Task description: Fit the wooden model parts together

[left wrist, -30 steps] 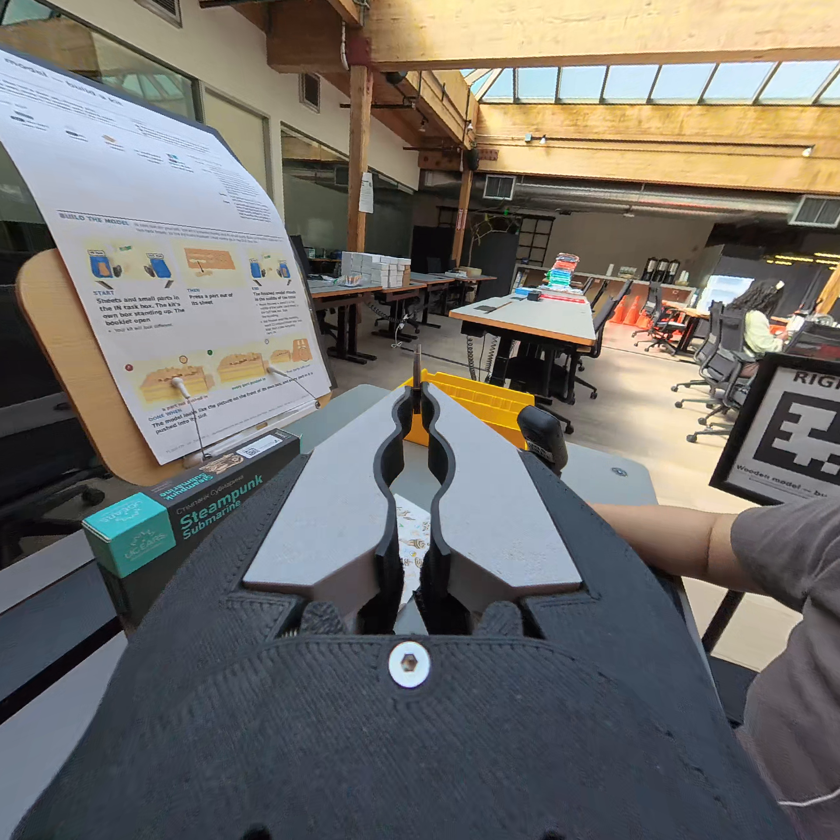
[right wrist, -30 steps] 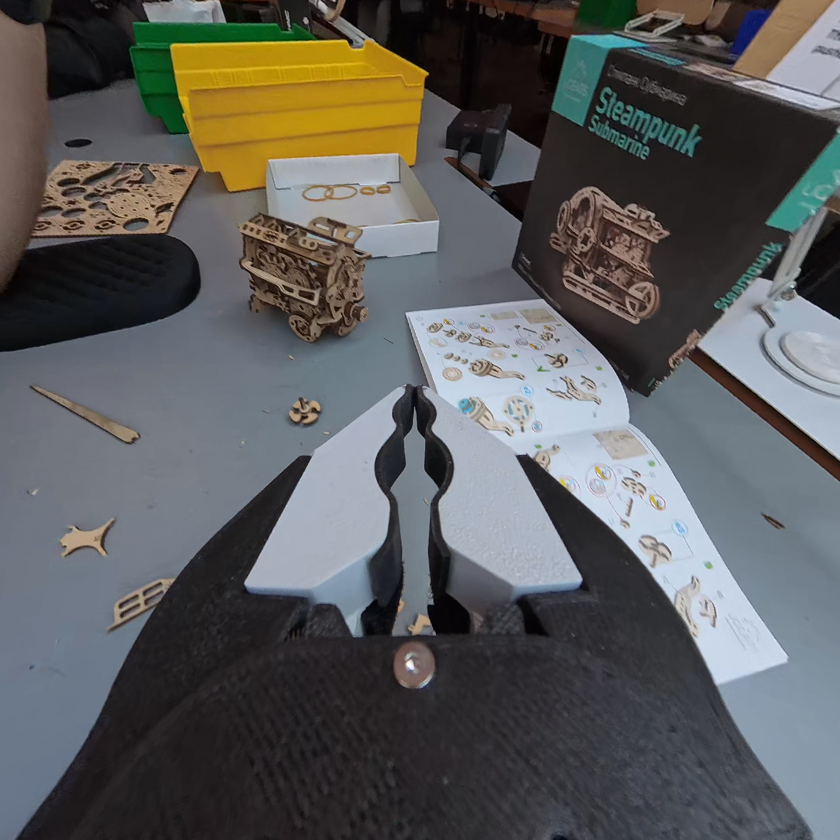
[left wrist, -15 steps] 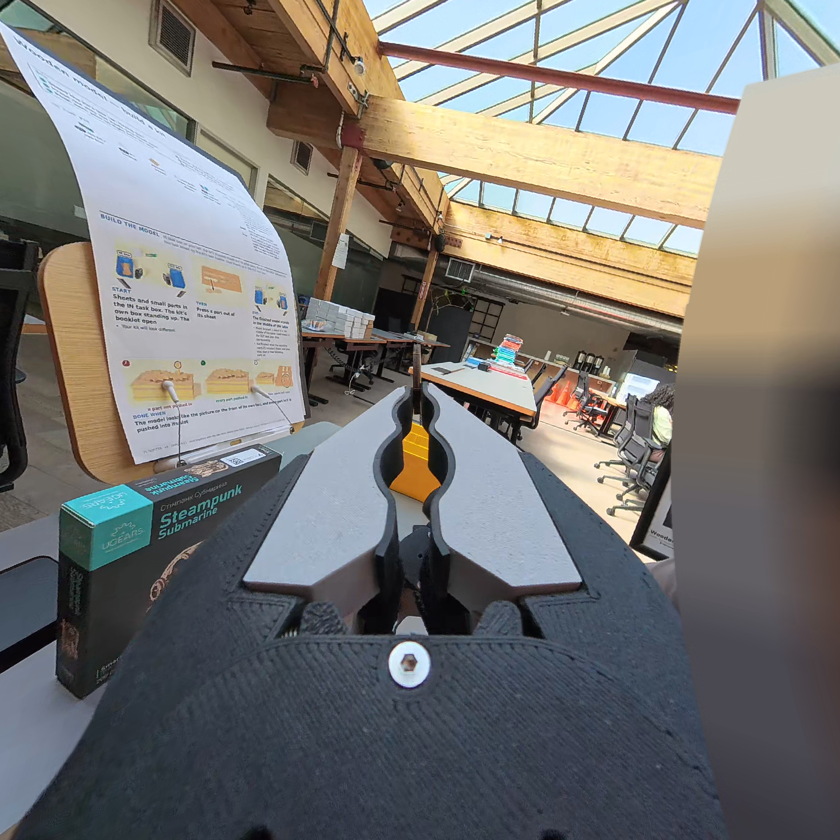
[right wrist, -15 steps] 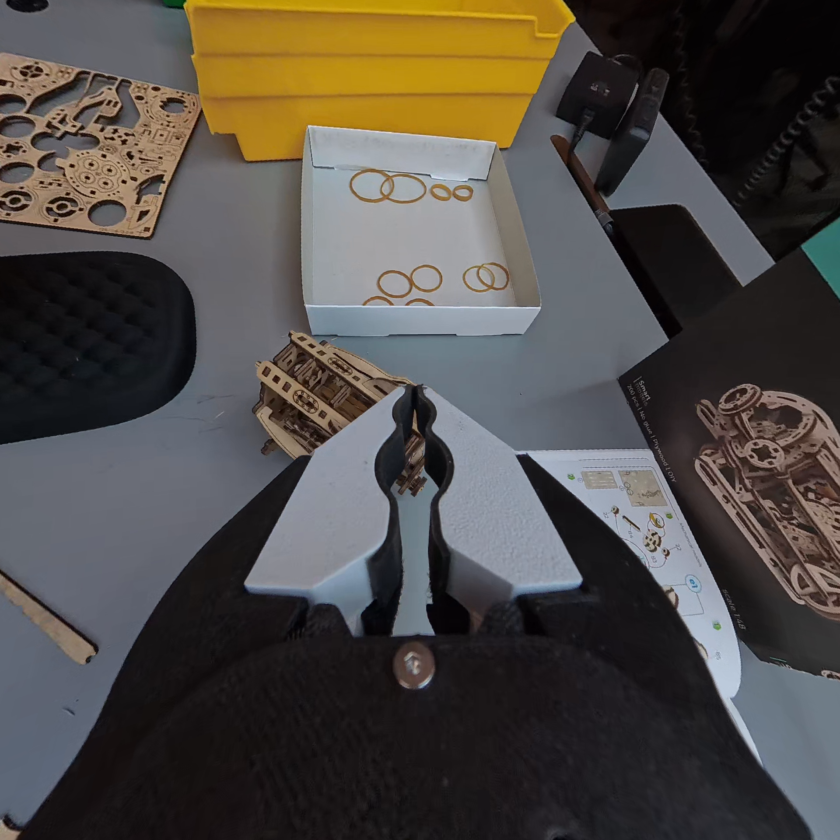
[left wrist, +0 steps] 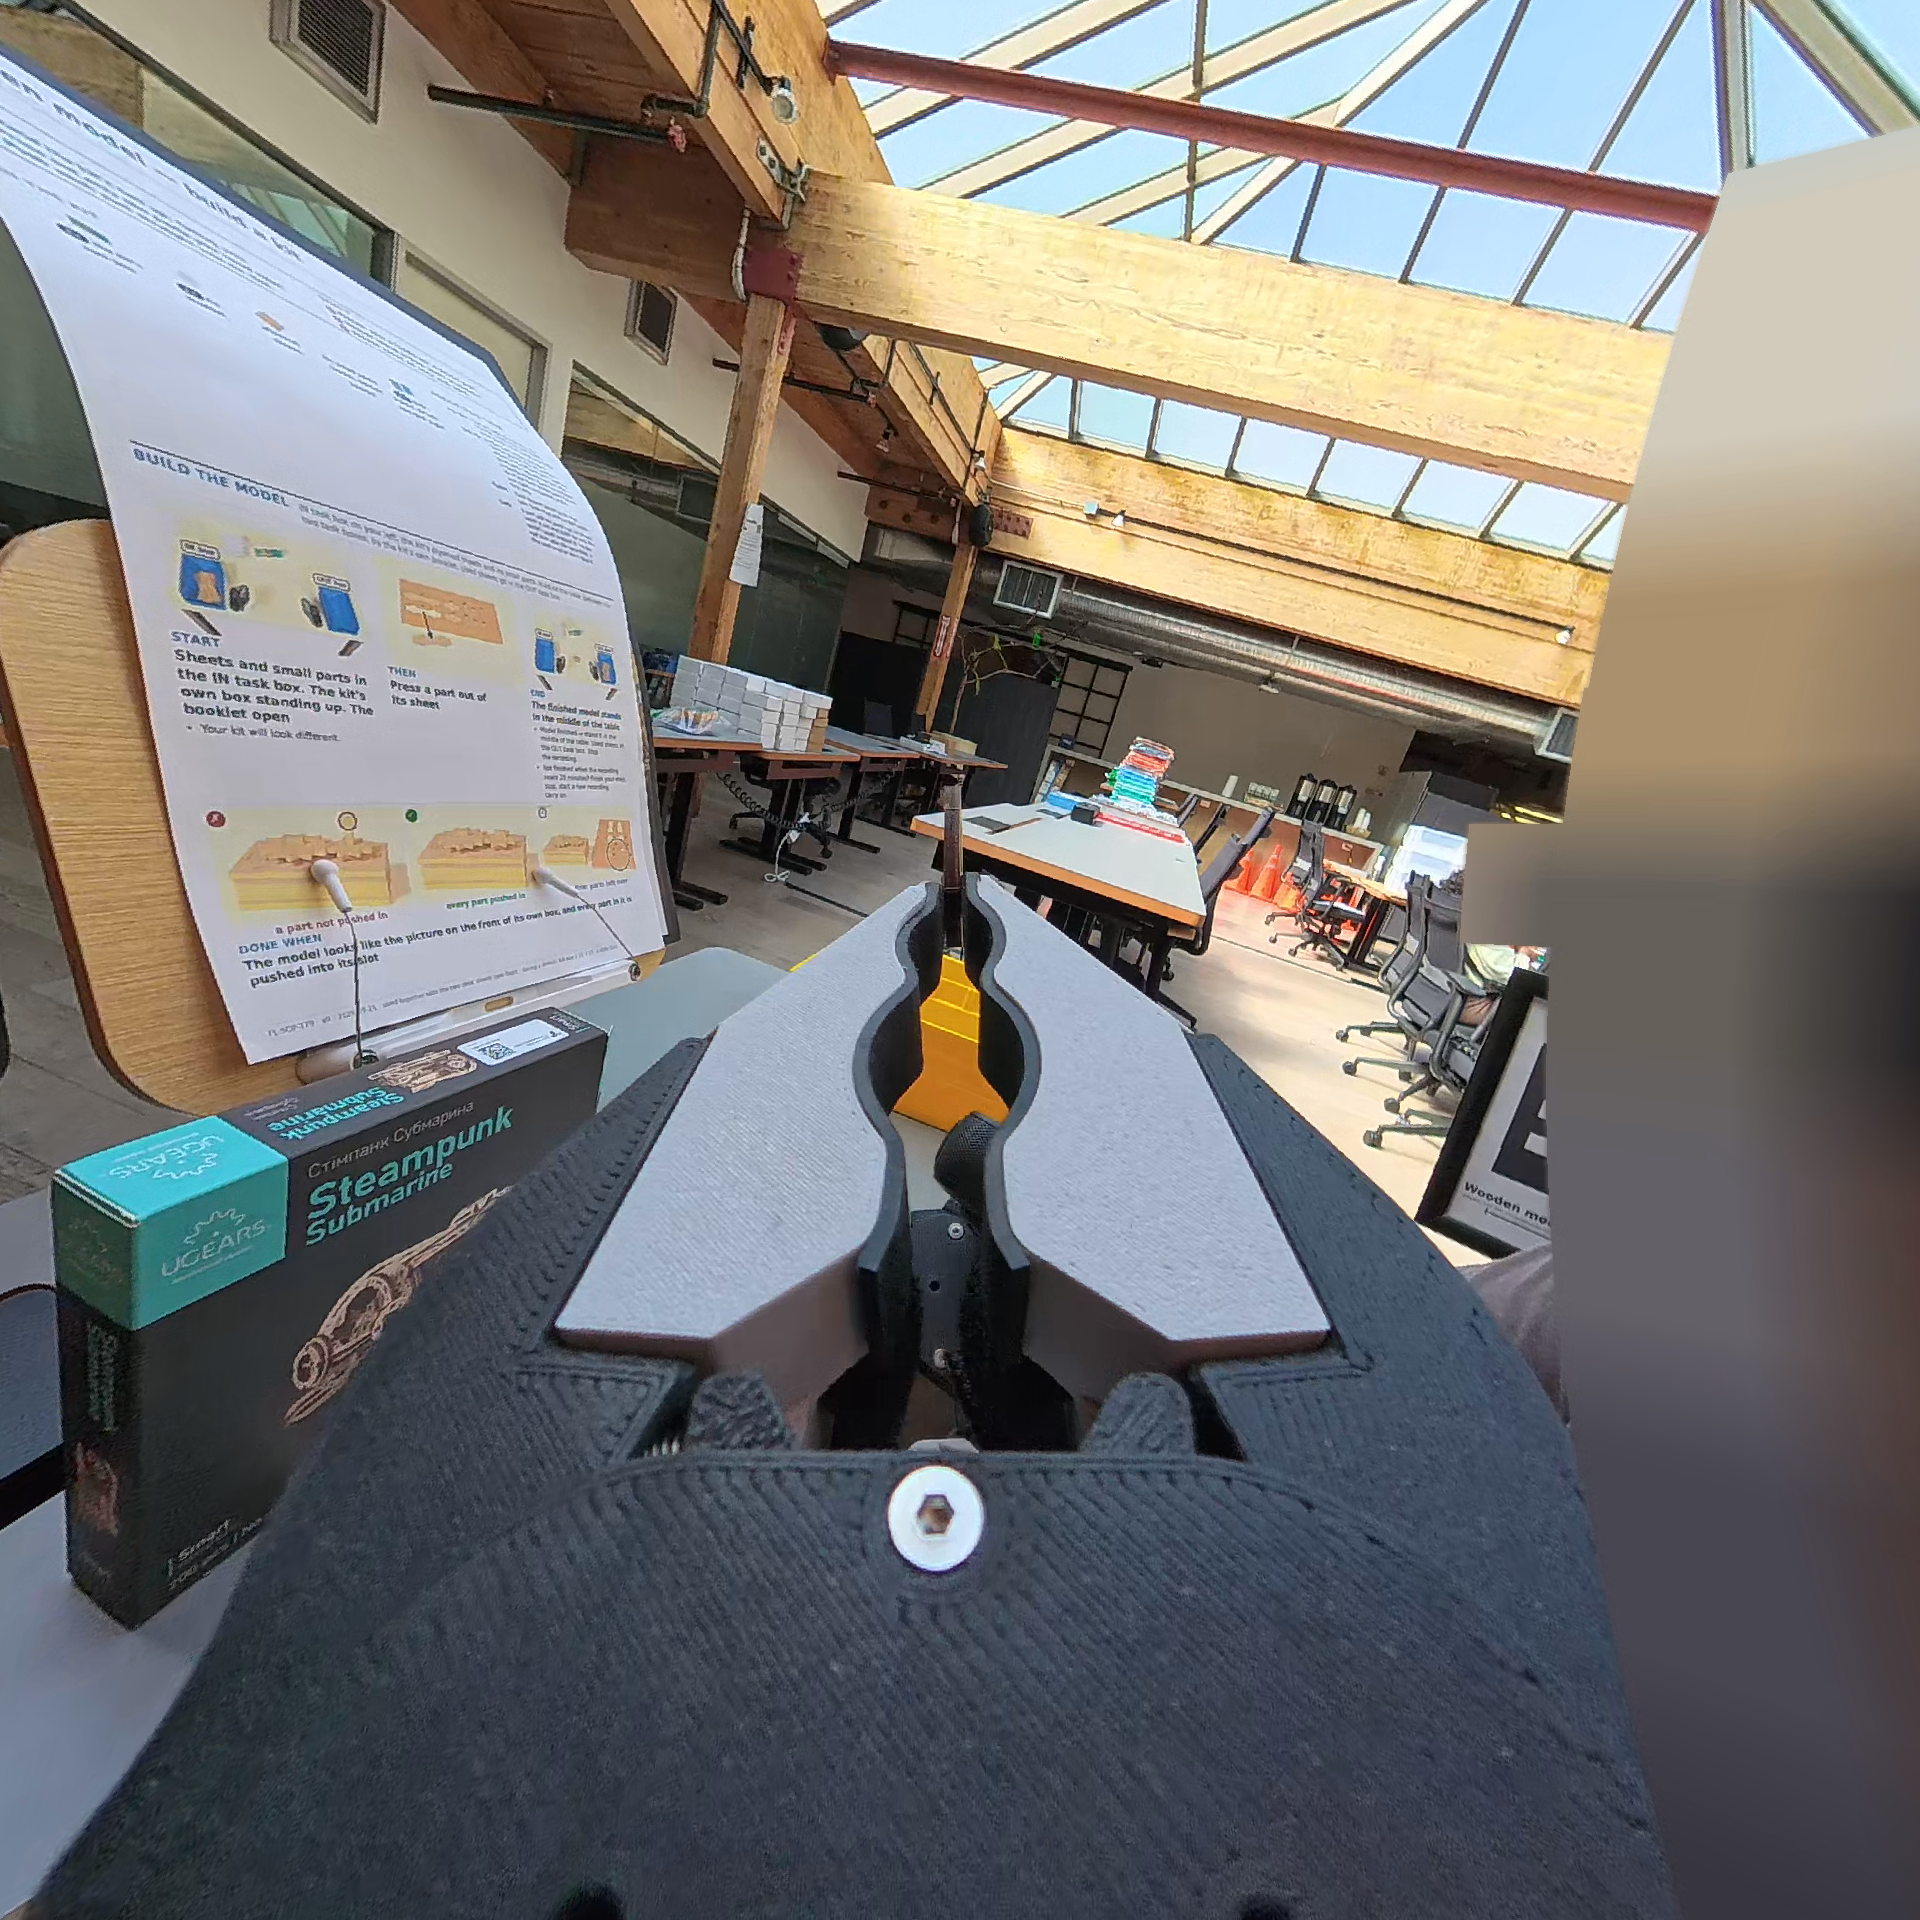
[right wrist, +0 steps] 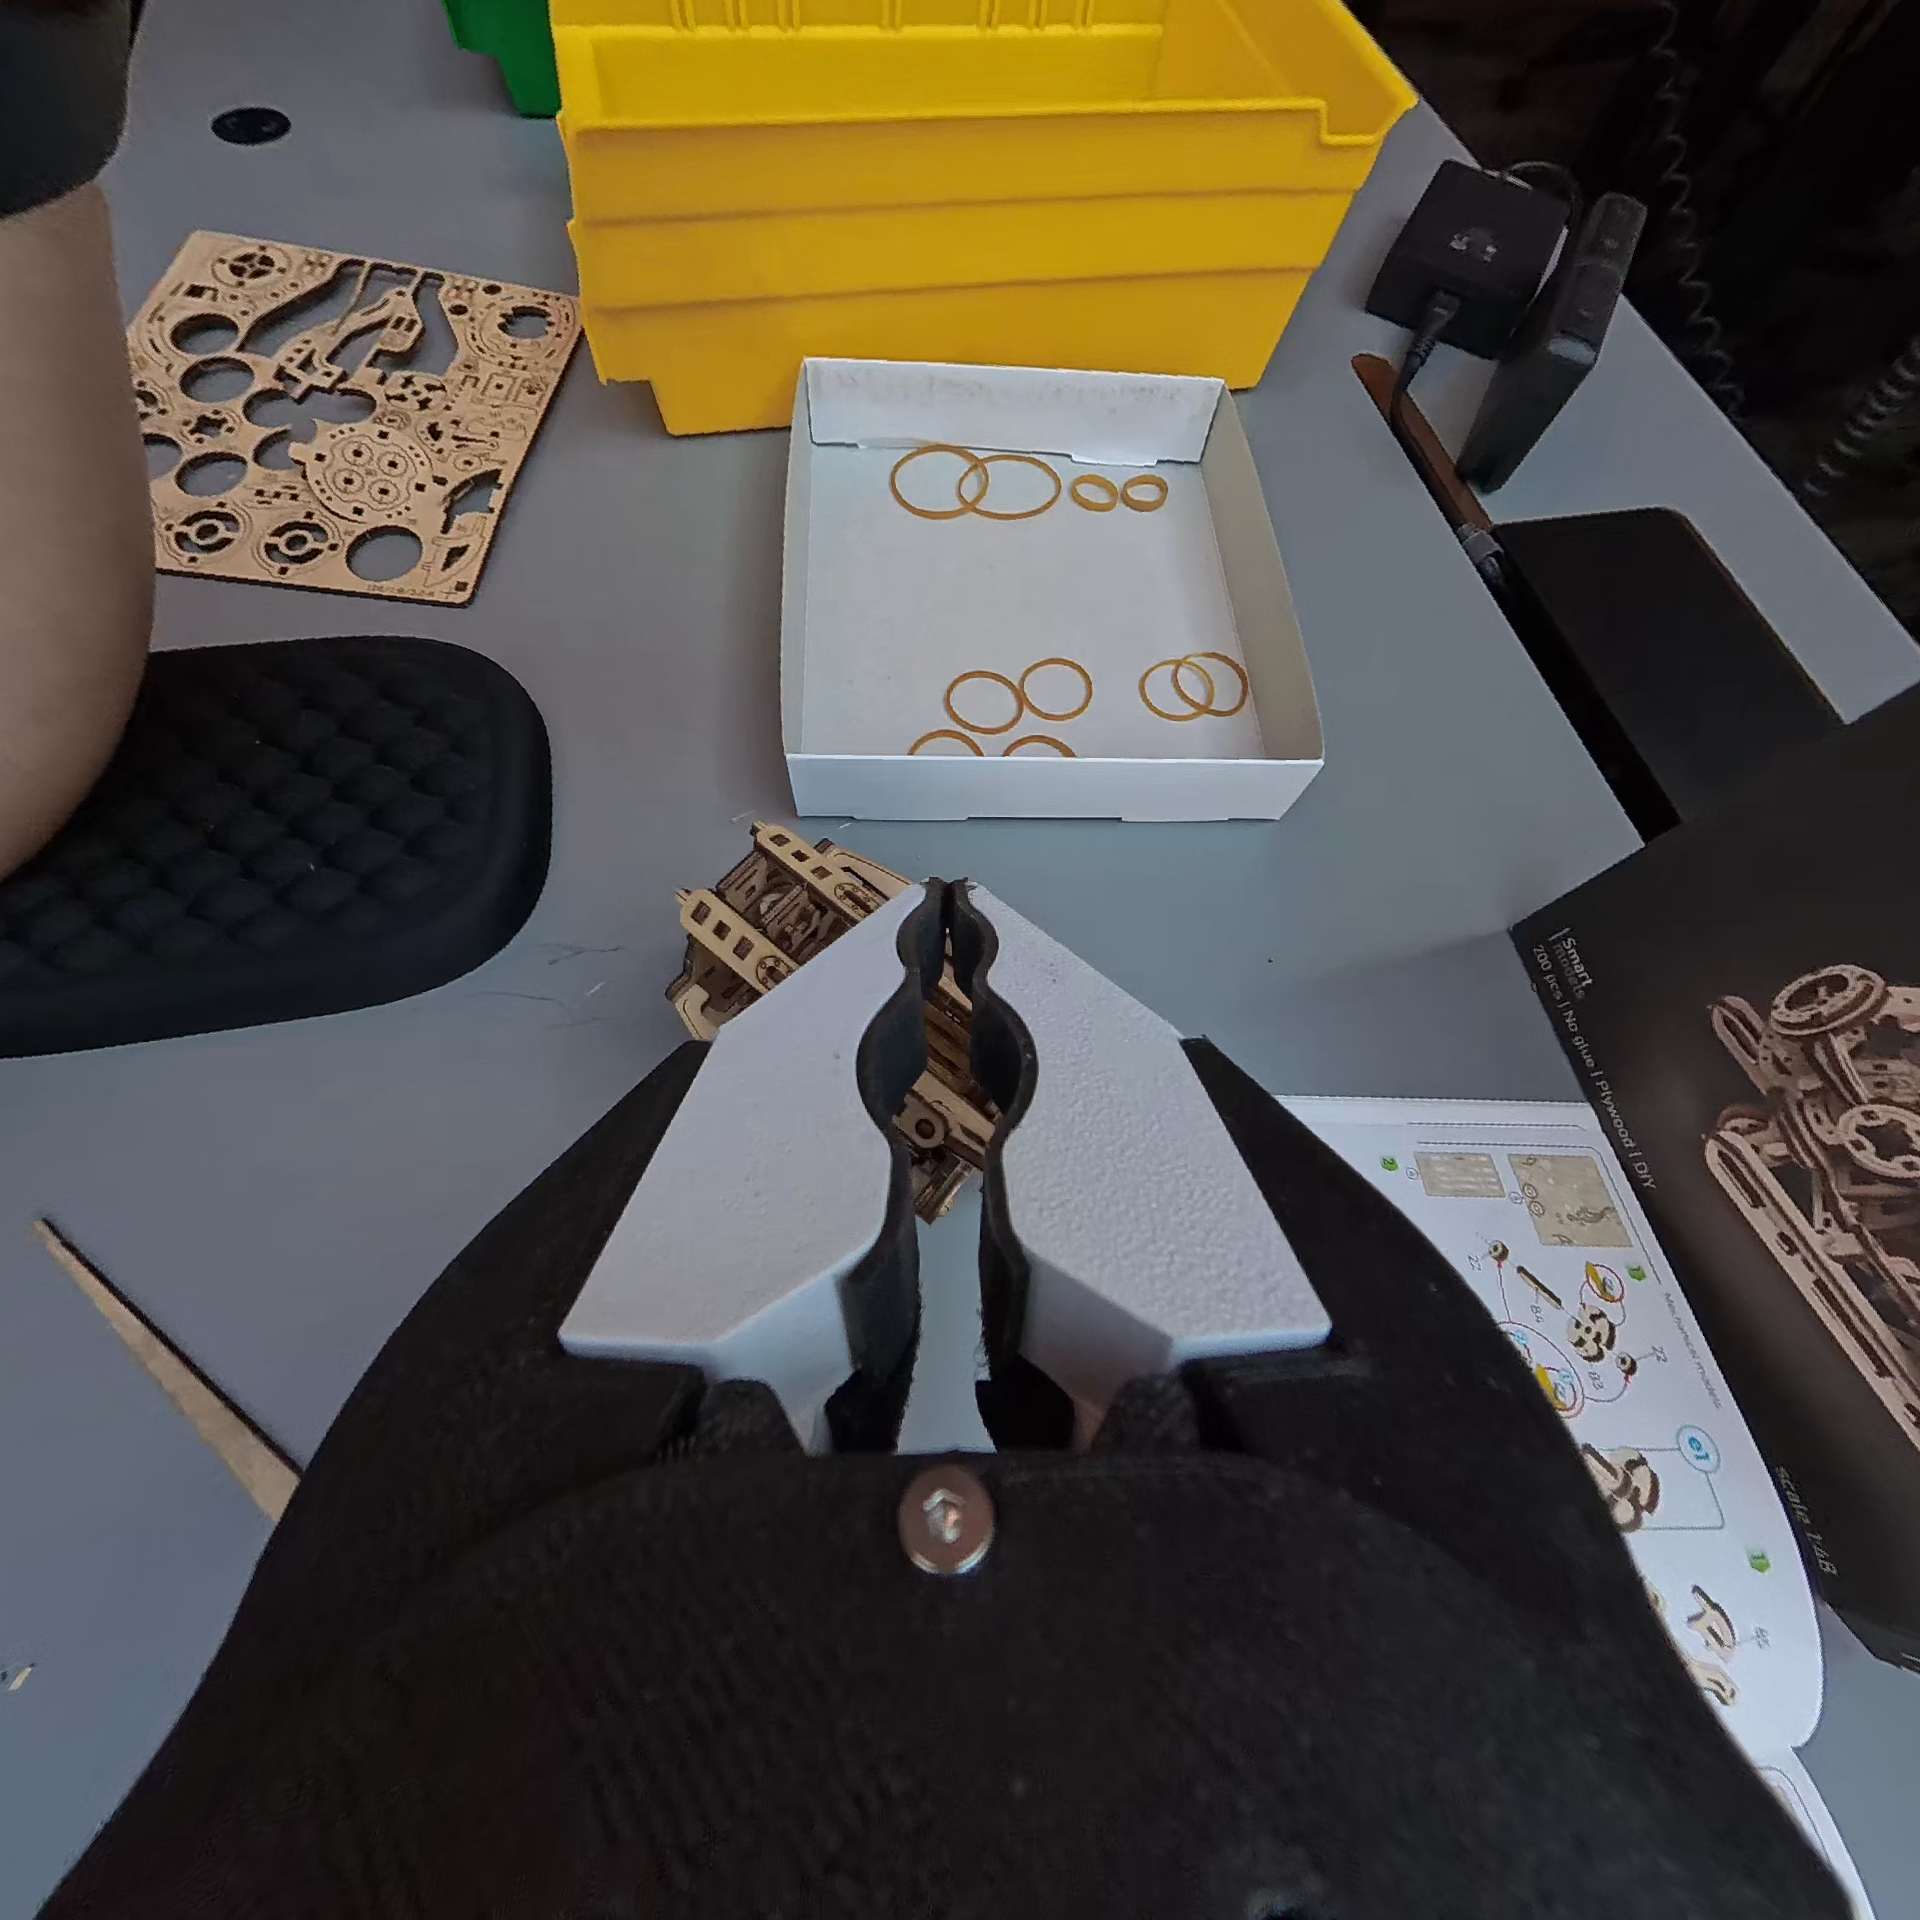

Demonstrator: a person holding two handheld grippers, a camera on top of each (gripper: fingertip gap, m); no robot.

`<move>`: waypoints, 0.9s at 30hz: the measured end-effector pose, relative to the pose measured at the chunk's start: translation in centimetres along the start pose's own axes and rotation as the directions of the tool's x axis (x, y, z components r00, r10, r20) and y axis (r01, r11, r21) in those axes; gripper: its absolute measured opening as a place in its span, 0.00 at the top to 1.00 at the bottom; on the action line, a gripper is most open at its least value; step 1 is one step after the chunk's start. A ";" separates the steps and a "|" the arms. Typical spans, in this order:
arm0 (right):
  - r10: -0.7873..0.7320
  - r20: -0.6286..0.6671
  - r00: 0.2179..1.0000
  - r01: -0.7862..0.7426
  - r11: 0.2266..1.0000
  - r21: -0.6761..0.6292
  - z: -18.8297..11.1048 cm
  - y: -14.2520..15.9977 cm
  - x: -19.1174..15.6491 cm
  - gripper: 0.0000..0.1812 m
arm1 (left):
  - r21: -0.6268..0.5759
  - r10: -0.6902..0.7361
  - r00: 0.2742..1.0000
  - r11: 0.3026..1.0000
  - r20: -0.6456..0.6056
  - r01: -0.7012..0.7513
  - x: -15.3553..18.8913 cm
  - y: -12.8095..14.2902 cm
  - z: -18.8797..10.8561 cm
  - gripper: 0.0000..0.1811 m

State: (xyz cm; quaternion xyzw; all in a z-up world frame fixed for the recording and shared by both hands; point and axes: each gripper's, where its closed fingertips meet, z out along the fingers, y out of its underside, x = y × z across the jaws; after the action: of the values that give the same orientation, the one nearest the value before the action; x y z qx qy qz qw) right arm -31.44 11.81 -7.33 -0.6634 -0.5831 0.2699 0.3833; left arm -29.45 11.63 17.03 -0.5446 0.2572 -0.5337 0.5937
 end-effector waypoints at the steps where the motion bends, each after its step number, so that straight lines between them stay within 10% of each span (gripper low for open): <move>1: -0.013 -0.002 1.000 0.013 1.000 -0.027 0.3 0.4 -0.1 1.00 | -0.002 0.001 1.000 1.000 0.000 -0.001 0.0 0.0 0.0 0.99; 11: -0.110 0.052 0.993 0.115 0.988 -0.099 0.4 1.0 -1.1 0.99 | 0.017 0.015 1.000 1.000 -0.010 -0.014 0.6 -0.5 -0.1 1.00; 14: -0.264 0.258 0.929 0.272 0.962 0.006 -1.3 -1.7 -3.7 0.79 | 0.022 0.016 1.000 1.000 -0.011 -0.016 0.6 -0.7 -0.4 1.00; 16: -0.359 0.419 0.834 0.402 0.915 -0.016 -1.8 -1.5 -4.8 0.61 | 0.029 0.012 1.000 1.000 -0.009 -0.012 0.5 -0.9 -0.7 1.00; 27: -0.356 0.701 0.618 0.725 0.602 -0.335 2.0 3.0 -2.6 0.56 | 0.103 0.037 0.998 0.994 0.048 -0.042 -0.2 -3.2 -3.9 1.00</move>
State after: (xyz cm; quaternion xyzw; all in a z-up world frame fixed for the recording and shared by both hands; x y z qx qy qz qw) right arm -31.77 9.58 -11.17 -0.4123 -0.9025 0.1209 0.0304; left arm -34.07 10.86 18.83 -0.5201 0.2262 -0.5219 0.6372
